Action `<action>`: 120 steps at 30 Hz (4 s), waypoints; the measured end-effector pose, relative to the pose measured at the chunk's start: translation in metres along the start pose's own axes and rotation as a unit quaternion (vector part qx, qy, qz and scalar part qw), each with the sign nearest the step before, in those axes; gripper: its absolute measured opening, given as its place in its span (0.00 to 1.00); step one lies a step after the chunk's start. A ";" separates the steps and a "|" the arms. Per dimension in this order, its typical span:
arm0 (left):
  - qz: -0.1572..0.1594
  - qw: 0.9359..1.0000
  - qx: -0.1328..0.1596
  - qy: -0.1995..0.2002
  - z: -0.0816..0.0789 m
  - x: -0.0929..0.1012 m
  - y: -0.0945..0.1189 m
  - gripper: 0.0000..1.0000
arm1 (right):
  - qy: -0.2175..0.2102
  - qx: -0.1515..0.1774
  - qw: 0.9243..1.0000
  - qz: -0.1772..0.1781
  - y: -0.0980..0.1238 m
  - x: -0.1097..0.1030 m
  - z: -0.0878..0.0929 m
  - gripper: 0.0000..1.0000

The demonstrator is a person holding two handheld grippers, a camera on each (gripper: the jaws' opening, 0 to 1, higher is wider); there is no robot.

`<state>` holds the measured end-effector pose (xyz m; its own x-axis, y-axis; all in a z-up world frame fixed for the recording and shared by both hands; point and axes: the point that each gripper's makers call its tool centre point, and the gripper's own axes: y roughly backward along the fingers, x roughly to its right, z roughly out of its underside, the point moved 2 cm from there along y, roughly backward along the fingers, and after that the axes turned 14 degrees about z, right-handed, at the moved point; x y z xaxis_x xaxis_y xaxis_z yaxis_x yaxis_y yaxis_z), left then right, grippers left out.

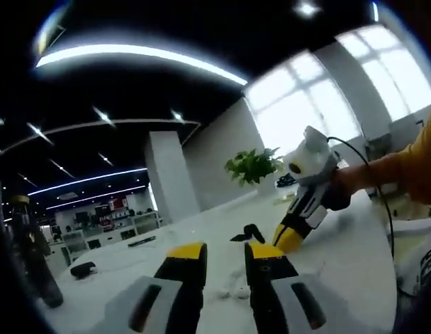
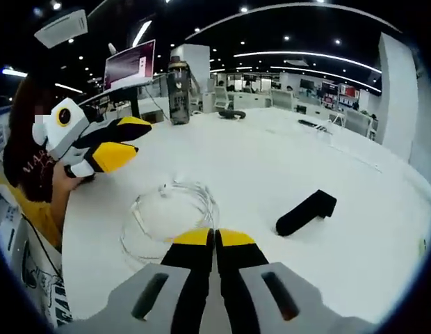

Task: Peel open the Velcro strap on the desktop, arrange the wired earphones neatly onto it, and close the Velcro strap to secure them.

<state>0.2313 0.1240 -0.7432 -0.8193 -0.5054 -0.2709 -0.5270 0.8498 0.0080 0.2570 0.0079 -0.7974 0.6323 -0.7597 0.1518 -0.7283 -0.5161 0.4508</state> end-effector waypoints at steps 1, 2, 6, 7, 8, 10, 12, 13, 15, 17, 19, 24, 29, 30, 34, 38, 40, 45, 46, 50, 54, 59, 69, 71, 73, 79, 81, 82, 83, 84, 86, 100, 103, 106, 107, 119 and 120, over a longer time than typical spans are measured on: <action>-0.002 1.000 -0.003 -0.006 0.000 0.000 0.001 0.26 | 0.001 0.003 1.000 0.002 0.001 0.001 -0.002 0.05; -0.003 1.000 -0.006 -0.013 0.000 0.000 0.003 0.26 | 0.001 0.007 1.000 0.005 0.002 0.001 -0.003 0.04; 0.014 0.999 -0.024 -0.023 0.005 0.007 0.001 0.26 | 0.009 0.041 0.999 0.014 0.006 -0.001 -0.017 0.04; 0.020 0.999 -0.027 -0.023 0.006 0.009 -0.001 0.26 | 0.014 0.049 0.999 0.013 0.008 -0.004 -0.021 0.04; 0.027 0.999 -0.032 -0.024 0.007 0.012 -0.002 0.26 | 0.019 0.058 0.998 0.013 0.009 -0.007 -0.026 0.04; 0.034 0.998 -0.044 -0.032 0.010 0.017 -0.005 0.24 | 0.029 0.067 0.997 0.011 0.010 -0.014 -0.031 0.04; 0.029 0.996 -0.062 -0.053 0.014 0.018 -0.006 0.23 | 0.037 0.071 0.997 0.009 0.011 -0.020 -0.035 0.04; 0.027 0.996 -0.066 -0.062 0.014 0.018 -0.007 0.23 | 0.040 0.073 0.996 0.008 0.012 -0.022 -0.036 0.04; 0.026 0.995 -0.072 -0.068 0.015 0.020 -0.008 0.23 | 0.044 0.076 0.996 0.006 0.013 -0.027 -0.038 0.04; 0.026 0.994 -0.077 -0.074 0.016 0.020 -0.008 0.22 | 0.047 0.079 0.996 0.005 0.015 -0.030 -0.039 0.04; 0.022 0.993 -0.083 -0.081 0.017 0.020 -0.008 0.21 | 0.047 0.082 0.996 0.003 0.017 -0.032 -0.040 0.04; 0.014 0.990 -0.097 -0.099 0.019 0.019 -0.008 0.19 | 0.041 0.086 0.995 -0.011 0.020 -0.039 -0.042 0.04; 0.017 0.989 -0.105 -0.105 0.021 0.019 -0.008 0.17 | 0.029 0.091 0.995 -0.024 0.021 -0.045 -0.044 0.04; 0.019 0.989 -0.102 -0.104 0.021 0.020 -0.008 0.17 | 0.024 0.090 0.995 -0.028 0.022 -0.046 -0.043 0.04; 0.023 0.989 -0.101 -0.103 0.021 0.020 -0.008 0.15 | 0.013 0.087 0.995 -0.041 0.022 -0.050 -0.043 0.04; 0.031 0.988 -0.107 -0.108 0.023 0.022 -0.009 0.15 | 0.008 0.092 0.995 -0.047 0.024 -0.052 -0.046 0.04; 0.032 0.987 -0.110 -0.113 0.024 0.023 -0.009 0.13 | 0.005 0.093 0.994 -0.050 0.024 -0.054 -0.047 0.04; 0.030 0.986 -0.109 -0.122 0.023 0.022 -0.008 0.08 | 0.005 0.093 0.994 -0.057 0.025 -0.058 -0.046 0.04; 0.032 0.986 -0.109 -0.121 0.023 0.023 -0.009 0.08 | 0.002 0.093 0.994 -0.059 0.025 -0.059 -0.046 0.04; 0.031 0.984 -0.116 -0.130 0.025 0.023 -0.009 0.08 | -0.012 0.096 0.993 -0.073 0.027 -0.062 -0.047 0.04; 0.030 0.985 -0.112 -0.129 0.023 0.023 -0.009 0.06 | -0.018 0.099 0.991 -0.084 0.030 -0.066 -0.048 0.04; 0.031 0.985 -0.109 -0.129 0.022 0.023 -0.009 0.06 | -0.037 0.111 0.988 -0.100 0.035 -0.064 -0.054 0.06; -0.006 0.993 -0.066 -0.096 0.010 0.009 0.000 0.05 | -0.073 0.113 0.990 -0.044 0.032 -0.023 -0.052 0.09; -0.003 0.994 -0.060 -0.092 0.009 0.010 -0.001 0.05 | -0.059 0.092 0.994 -0.024 0.023 -0.018 -0.041 0.09; -0.003 0.994 -0.058 -0.094 0.008 0.011 -0.001 0.05 | -0.042 0.075 0.996 -0.012 0.015 -0.015 -0.031 0.09; -0.001 0.994 -0.059 -0.095 0.009 0.012 -0.002 0.05 | -0.031 0.039 0.999 -0.010 -0.005 -0.012 -0.017 0.10; -0.003 0.994 -0.059 -0.096 0.008 0.012 -0.002 0.05 | -0.026 0.023 0.999 -0.006 -0.011 -0.010 -0.013 0.10; -0.003 0.994 -0.058 -0.096 0.008 0.012 -0.002 0.05 | -0.022 0.018 1.000 -0.004 -0.012 -0.010 -0.011 0.10; -0.003 0.994 -0.056 -0.095 0.008 0.012 -0.002 0.05 | -0.019 0.014 1.000 -0.001 -0.014 -0.009 -0.010 0.10; -0.003 0.994 -0.056 -0.095 0.008 0.012 -0.001 0.05 | -0.016 0.008 1.000 0.002 -0.015 -0.009 -0.008 0.10; -0.004 0.994 -0.056 -0.095 0.008 0.012 -0.001 0.06 | -0.008 -0.003 1.000 0.005 -0.016 -0.008 -0.005 0.10; -0.002 0.993 -0.067 -0.098 0.011 0.014 -0.003 0.06 | 0.021 0.017 0.999 0.032 -0.010 -0.003 -0.011 0.07; 0.000 0.992 -0.072 -0.101 0.013 0.015 -0.004 0.06 | 0.030 0.028 0.998 0.039 -0.006 -0.003 -0.014 0.06; 0.001 0.991 -0.081 -0.108 0.015 0.015 -0.005 0.06 | 0.032 0.048 0.997 0.043 0.001 -0.003 -0.022 0.05; -0.001 0.990 -0.084 -0.111 0.015 0.015 -0.005 0.06 | 0.031 0.056 0.997 0.043 0.003 -0.004 -0.026 0.05; -0.006 0.988 -0.092 -0.127 0.015 0.013 -0.005 0.06 | 0.007 0.079 0.997 0.006 0.012 -0.020 -0.036 0.05; -0.007 0.987 -0.095 -0.130 0.016 0.013 -0.005 0.06 | -0.001 0.087 0.996 0.000 0.014 -0.023 -0.038 0.05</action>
<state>0.2265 0.1156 -0.7618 -0.7380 -0.4409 -0.5108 -0.5914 0.7872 0.1750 0.2421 0.0332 -0.7609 0.6315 -0.7608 0.1496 -0.7634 -0.5764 0.2914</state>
